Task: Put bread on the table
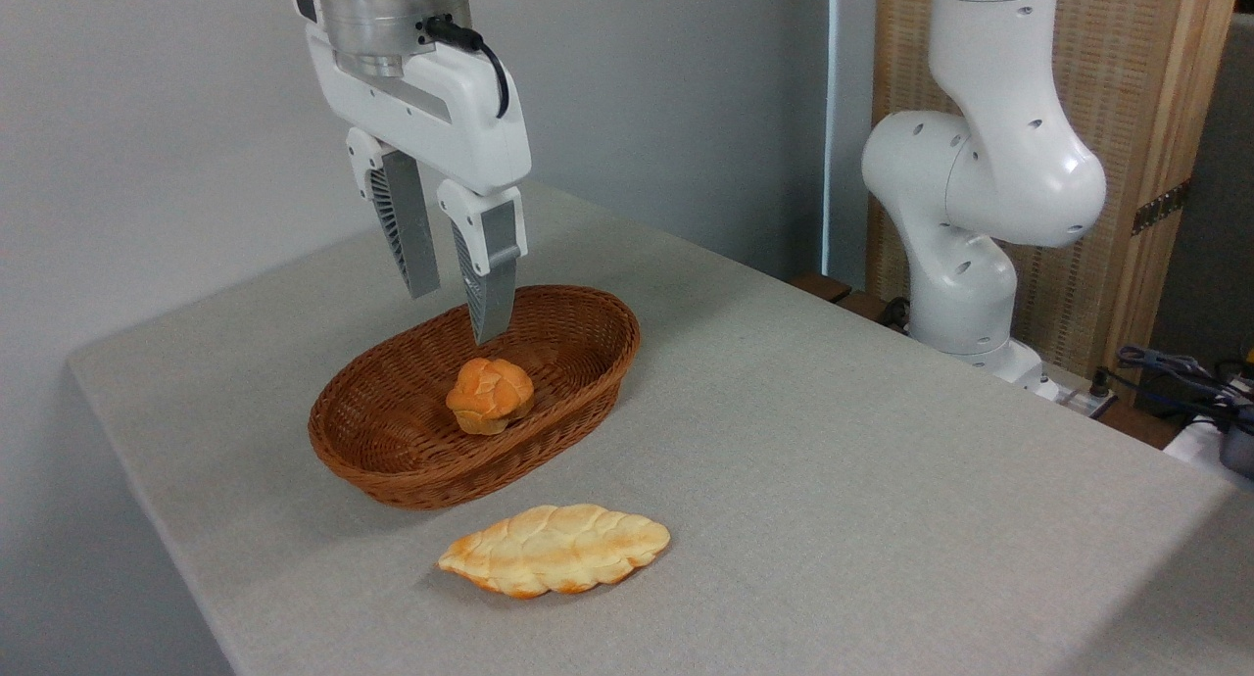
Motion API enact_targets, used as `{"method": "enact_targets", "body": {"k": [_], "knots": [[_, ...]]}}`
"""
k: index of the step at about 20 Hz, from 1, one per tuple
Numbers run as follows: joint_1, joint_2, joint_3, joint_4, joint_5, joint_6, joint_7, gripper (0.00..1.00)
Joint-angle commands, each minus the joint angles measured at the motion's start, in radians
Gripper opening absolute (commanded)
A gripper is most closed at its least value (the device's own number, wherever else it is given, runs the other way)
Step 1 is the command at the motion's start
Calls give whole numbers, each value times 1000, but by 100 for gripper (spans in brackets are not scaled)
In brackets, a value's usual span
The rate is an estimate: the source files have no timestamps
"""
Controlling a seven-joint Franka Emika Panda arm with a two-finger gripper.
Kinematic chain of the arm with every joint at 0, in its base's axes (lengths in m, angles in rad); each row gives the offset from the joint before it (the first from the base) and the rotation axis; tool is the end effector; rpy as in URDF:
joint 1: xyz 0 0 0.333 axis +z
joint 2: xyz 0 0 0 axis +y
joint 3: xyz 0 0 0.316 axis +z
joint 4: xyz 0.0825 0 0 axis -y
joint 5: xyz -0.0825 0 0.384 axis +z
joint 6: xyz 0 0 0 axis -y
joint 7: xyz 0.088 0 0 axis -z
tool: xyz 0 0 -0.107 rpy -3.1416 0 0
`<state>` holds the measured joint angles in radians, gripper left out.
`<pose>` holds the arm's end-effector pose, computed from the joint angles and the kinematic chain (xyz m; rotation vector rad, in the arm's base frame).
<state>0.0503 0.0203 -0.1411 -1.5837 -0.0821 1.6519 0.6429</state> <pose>0.5654 -0.0589 0.6148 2.8695 -1.0947 0.1066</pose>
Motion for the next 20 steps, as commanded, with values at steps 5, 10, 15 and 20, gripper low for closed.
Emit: {"method": "enact_targets", "body": {"k": [5,10,15,20], "knots": [[-22,-3,24,7,-12,-24,-14,100],[-69,-5,81,7,-11,-24,-11,100],[-121,-5,140,8,-10,-26,-11,100],[-124,-5,143,7,-10,-26,-12,100]]}}
